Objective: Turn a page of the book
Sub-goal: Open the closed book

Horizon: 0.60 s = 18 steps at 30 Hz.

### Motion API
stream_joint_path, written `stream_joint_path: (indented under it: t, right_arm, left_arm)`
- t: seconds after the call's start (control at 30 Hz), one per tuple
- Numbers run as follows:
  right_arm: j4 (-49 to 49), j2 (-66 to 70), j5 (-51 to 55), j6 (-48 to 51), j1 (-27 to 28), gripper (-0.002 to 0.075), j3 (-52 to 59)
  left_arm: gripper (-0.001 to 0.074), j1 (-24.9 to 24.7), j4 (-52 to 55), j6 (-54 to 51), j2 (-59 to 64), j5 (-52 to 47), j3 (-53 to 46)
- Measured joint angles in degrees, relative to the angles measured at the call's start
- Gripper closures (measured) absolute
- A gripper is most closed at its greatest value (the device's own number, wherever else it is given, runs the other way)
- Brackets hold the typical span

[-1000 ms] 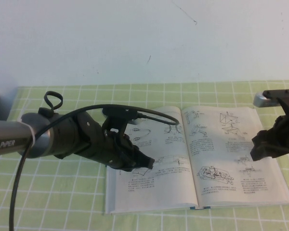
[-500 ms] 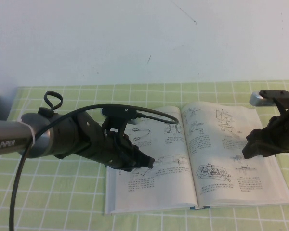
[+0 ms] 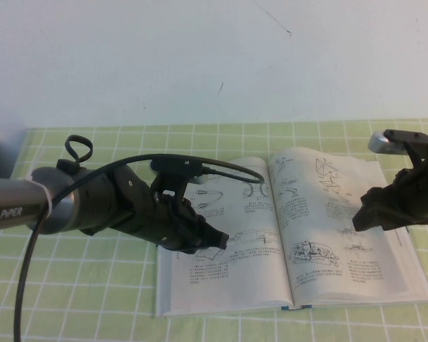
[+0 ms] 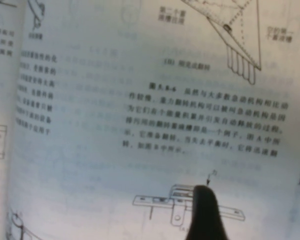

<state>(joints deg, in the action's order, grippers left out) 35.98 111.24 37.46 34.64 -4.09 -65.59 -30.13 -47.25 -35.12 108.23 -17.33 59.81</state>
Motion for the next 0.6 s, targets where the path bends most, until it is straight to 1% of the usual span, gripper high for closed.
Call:
stream_joint_path:
  t: [0.43, 0.6]
  right_arm:
    - [7.5, 0.0, 2.8, 2.5, 0.0, 0.0288, 0.0]
    - [8.9, 0.0, 2.8, 3.5, 0.0, 0.0288, 0.0]
  left_arm:
    - [0.0739, 0.0, -0.2, 0.0, 0.0, 0.0, 0.0]
    - [0.0739, 0.0, -0.2, 0.0, 0.0, 0.0, 0.0]
